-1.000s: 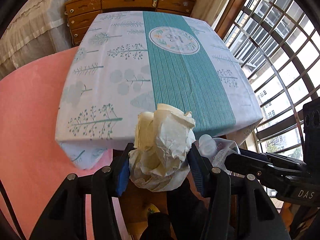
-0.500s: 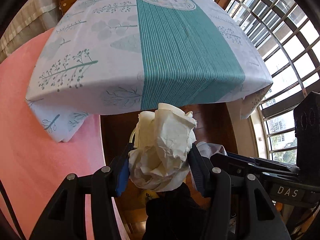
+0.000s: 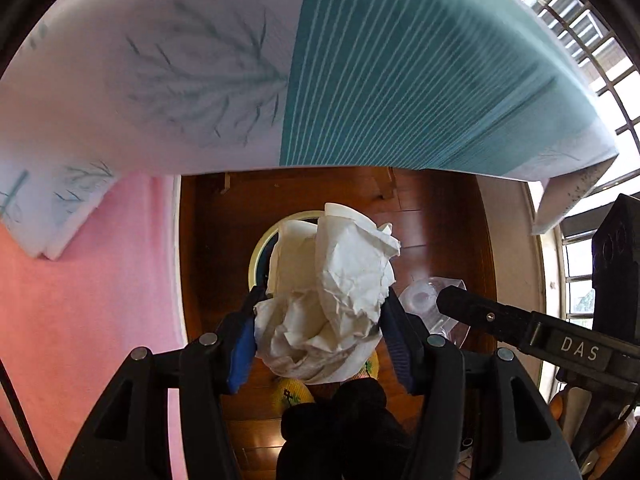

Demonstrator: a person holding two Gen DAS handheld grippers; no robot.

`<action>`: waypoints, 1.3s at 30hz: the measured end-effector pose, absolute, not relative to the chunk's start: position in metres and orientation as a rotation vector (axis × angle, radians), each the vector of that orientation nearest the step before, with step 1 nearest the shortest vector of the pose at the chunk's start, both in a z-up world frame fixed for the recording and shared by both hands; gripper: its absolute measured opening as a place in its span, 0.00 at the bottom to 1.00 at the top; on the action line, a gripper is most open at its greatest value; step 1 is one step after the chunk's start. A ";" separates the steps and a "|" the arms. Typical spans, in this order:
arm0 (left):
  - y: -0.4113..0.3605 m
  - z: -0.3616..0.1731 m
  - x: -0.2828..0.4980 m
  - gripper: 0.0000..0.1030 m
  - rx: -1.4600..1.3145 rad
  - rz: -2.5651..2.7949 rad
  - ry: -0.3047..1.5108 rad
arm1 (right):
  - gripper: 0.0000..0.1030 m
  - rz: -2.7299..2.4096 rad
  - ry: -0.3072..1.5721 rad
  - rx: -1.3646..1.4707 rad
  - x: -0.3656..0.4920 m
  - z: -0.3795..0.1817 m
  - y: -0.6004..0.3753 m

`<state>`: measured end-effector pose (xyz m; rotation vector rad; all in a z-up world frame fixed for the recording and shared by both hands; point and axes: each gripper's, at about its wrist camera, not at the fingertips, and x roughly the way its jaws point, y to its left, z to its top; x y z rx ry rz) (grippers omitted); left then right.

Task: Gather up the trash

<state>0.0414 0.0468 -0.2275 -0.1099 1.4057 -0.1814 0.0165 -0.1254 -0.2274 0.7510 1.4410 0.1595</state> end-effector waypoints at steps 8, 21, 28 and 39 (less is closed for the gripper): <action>0.051 -0.290 0.038 0.88 -0.156 -0.136 1.446 | 0.60 0.148 1.433 0.747 0.026 -0.285 -0.126; 0.067 -0.309 0.042 0.96 -0.151 -0.039 1.398 | 0.69 0.107 1.376 0.584 0.032 -0.307 -0.119; 0.064 -0.297 0.044 0.96 -0.120 -0.028 1.360 | 0.69 0.081 1.330 0.510 0.030 -0.292 -0.121; 0.063 -0.260 0.045 0.96 -0.100 -0.015 1.318 | 0.69 0.046 1.305 0.422 0.026 -0.259 -0.121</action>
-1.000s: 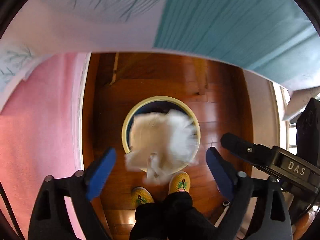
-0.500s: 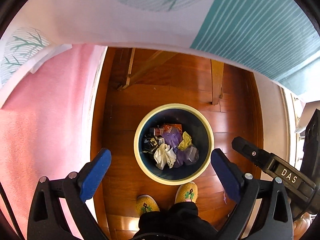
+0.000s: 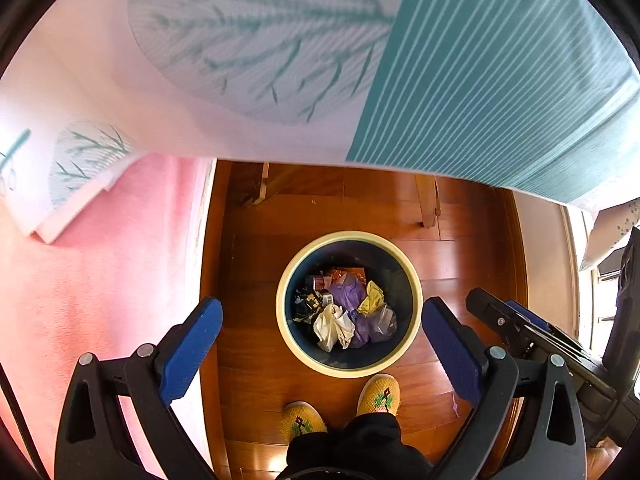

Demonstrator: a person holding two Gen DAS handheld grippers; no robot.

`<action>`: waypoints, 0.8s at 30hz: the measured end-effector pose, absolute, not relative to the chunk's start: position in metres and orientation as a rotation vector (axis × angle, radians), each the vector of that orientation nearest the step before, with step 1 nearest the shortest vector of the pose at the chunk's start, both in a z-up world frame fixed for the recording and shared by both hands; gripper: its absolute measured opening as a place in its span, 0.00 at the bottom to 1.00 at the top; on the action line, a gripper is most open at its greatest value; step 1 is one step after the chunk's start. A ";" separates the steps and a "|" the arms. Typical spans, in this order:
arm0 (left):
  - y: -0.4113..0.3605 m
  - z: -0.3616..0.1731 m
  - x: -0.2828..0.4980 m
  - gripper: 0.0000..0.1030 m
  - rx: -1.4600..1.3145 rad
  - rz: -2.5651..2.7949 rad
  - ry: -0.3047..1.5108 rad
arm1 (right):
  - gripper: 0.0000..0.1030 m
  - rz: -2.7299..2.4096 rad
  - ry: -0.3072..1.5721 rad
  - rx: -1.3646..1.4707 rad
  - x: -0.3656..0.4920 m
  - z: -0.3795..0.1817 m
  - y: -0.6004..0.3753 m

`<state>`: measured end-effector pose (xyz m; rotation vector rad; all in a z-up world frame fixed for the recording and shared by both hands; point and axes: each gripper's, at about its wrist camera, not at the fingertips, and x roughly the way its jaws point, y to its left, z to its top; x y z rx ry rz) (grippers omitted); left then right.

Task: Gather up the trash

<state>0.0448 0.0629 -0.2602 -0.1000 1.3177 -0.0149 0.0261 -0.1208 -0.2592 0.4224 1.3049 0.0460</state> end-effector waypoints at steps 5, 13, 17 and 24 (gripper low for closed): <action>0.062 -0.231 0.044 0.96 -0.089 -0.005 1.296 | 0.70 0.026 1.276 0.374 0.026 -0.225 -0.119; 0.059 -0.162 0.046 0.96 -0.053 -0.012 1.245 | 0.74 0.016 1.216 0.319 0.025 -0.143 -0.115; 0.060 -0.118 0.046 0.96 -0.037 -0.028 1.210 | 0.74 0.017 1.196 0.303 0.028 -0.096 -0.112; 0.065 -0.040 0.047 0.96 -0.034 -0.029 1.138 | 0.74 0.034 1.131 0.240 0.031 -0.019 -0.104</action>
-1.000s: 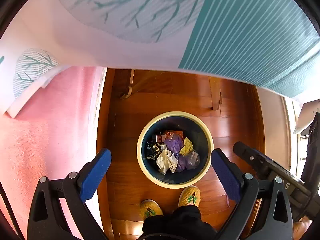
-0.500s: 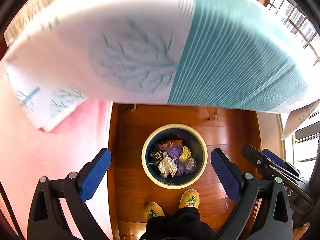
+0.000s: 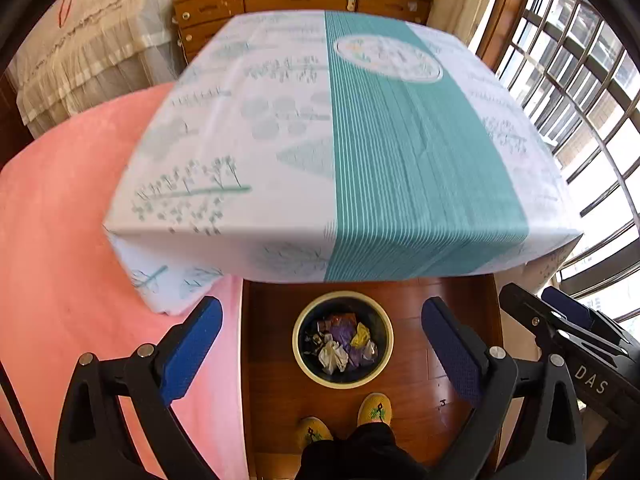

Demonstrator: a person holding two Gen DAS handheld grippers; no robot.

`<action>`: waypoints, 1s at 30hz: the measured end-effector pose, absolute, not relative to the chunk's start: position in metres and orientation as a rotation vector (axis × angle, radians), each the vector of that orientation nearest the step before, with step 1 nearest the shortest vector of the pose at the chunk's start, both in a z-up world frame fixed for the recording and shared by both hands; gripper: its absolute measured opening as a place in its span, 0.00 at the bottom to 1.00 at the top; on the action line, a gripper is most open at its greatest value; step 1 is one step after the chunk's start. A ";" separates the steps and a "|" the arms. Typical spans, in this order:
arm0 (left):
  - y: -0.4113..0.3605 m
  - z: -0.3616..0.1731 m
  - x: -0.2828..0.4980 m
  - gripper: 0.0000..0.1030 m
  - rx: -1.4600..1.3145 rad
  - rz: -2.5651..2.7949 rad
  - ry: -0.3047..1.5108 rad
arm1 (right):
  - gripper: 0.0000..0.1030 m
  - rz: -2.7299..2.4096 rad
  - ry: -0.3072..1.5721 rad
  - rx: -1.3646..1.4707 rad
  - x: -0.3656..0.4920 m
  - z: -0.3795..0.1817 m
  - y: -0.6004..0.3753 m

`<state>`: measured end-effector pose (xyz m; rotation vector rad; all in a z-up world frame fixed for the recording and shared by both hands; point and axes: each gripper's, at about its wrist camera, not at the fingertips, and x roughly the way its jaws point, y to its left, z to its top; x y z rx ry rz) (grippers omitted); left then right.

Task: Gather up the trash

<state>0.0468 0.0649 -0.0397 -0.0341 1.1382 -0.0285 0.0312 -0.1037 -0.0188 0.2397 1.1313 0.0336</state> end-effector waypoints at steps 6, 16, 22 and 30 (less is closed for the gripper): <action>0.069 0.023 0.046 0.96 -0.028 -0.003 1.064 | 0.74 0.055 1.060 0.206 0.029 0.042 -0.096; 0.067 0.091 0.028 0.96 -0.049 0.018 0.971 | 0.74 0.089 0.972 0.176 0.018 0.115 -0.092; 0.057 0.108 0.015 0.96 -0.028 0.028 0.935 | 0.74 0.097 0.934 0.147 0.009 0.129 -0.088; 0.051 0.113 0.009 0.96 -0.020 0.013 0.930 | 0.74 0.088 0.912 0.146 0.002 0.138 -0.090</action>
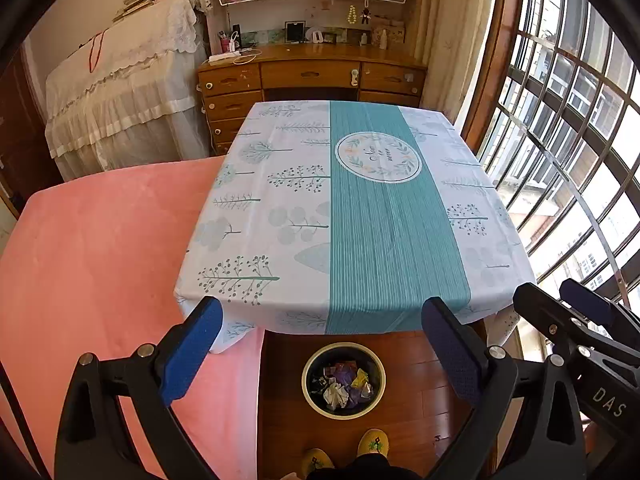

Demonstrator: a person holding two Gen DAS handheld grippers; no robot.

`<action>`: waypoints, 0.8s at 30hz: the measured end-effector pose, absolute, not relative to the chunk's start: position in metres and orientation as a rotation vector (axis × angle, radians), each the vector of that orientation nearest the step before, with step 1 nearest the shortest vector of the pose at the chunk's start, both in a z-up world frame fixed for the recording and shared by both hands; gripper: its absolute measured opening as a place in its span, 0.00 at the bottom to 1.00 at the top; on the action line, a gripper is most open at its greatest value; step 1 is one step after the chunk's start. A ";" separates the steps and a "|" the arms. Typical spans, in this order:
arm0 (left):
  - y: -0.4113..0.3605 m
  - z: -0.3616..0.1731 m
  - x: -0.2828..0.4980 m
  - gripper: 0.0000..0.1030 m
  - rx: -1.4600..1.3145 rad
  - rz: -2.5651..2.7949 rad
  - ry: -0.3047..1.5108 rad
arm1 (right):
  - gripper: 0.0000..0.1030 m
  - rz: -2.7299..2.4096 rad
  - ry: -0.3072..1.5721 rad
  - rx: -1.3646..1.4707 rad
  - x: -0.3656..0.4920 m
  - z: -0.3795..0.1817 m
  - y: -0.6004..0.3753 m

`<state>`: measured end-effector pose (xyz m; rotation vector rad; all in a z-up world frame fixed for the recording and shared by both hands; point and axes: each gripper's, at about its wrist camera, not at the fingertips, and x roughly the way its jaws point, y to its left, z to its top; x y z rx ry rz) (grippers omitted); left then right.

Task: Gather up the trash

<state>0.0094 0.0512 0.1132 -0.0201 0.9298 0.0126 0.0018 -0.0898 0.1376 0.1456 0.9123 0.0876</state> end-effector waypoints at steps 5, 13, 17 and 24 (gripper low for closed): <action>0.047 0.116 0.008 0.96 -0.022 0.007 0.926 | 0.74 0.076 0.895 0.142 -0.002 0.142 -0.092; 0.040 0.120 0.008 0.96 -0.019 0.003 0.912 | 0.74 0.068 0.883 0.129 -0.005 0.146 -0.095; 0.037 0.121 0.008 0.96 -0.017 0.001 0.909 | 0.74 0.067 0.879 0.130 -0.006 0.146 -0.096; 0.033 0.121 0.008 0.96 -0.015 0.011 0.916 | 0.74 0.072 0.888 0.133 -0.007 0.147 -0.101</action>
